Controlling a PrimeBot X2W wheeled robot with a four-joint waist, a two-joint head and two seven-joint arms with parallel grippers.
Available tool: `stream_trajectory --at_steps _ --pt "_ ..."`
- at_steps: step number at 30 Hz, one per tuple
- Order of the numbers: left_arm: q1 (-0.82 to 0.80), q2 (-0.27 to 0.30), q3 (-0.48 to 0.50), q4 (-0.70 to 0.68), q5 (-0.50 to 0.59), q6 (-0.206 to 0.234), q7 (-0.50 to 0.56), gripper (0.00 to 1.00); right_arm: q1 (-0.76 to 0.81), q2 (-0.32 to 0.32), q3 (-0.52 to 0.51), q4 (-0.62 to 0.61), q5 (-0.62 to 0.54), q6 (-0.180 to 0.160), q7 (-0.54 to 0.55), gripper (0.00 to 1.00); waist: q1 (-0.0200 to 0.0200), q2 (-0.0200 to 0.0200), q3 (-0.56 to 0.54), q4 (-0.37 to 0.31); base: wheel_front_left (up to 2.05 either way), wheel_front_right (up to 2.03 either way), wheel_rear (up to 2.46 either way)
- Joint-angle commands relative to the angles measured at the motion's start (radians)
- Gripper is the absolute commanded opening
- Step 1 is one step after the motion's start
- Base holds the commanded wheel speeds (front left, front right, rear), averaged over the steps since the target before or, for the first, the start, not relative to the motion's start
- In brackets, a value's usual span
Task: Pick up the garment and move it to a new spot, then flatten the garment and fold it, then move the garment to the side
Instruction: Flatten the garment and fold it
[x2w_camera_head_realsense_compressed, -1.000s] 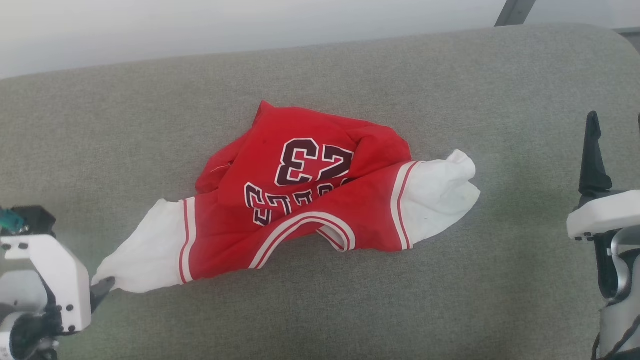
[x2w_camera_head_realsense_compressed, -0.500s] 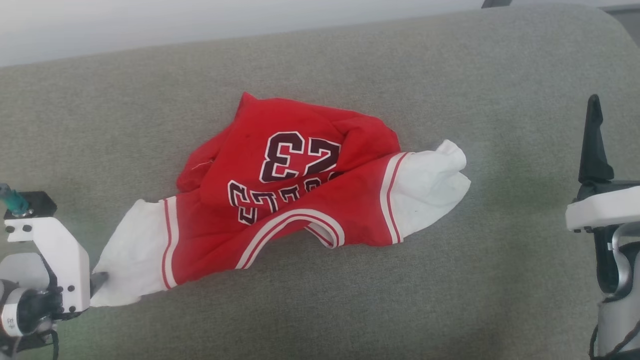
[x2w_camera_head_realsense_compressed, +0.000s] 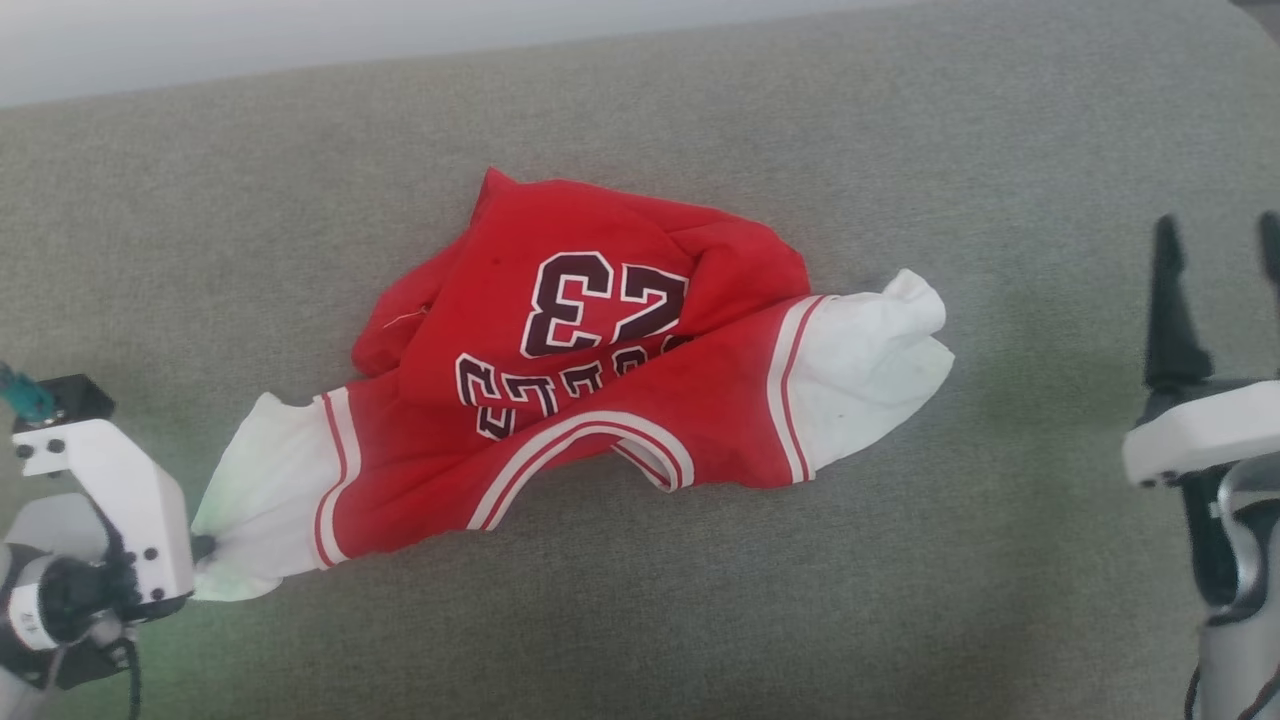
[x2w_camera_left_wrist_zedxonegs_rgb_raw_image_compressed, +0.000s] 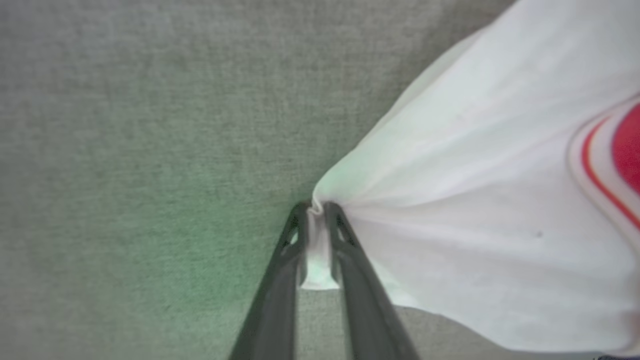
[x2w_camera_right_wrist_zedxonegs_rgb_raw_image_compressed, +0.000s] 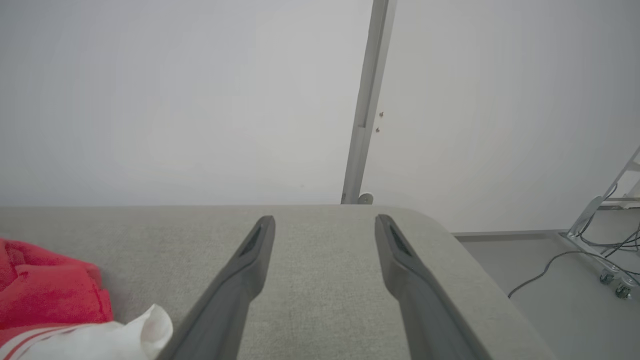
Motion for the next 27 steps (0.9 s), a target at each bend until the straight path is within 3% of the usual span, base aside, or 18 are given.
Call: stream_trajectory --at_steps 1,8,15,27 --pt "0.039 -0.047 -0.041 0.017 -0.001 -0.014 0.001 0.0 0.02 -0.005 0.017 -0.002 0.018 -0.002 0.028 1.0 0.0 0.0 0.004 0.006 0.0 0.0 0.0" --pt "0.029 -0.054 -0.034 0.0 -0.001 -0.032 -0.025 0.0 0.046 -0.067 0.132 0.004 0.147 -0.002 0.202 1.0 0.0 0.0 0.018 0.026 0.0 0.0 0.0" --pt "0.004 -0.075 -0.052 -0.023 0.02 -0.043 -0.041 0.0 0.055 -0.188 0.271 0.006 0.284 -0.002 0.457 1.0 0.0 0.0 0.038 0.059 0.0 0.0 0.0" --pt "-0.065 -0.132 -0.085 -0.024 0.045 -0.065 -0.069 0.0 -0.066 -0.247 0.367 0.155 0.36 -0.002 0.657 1.0 0.0 0.0 0.079 0.112 0.0 0.0 0.0"
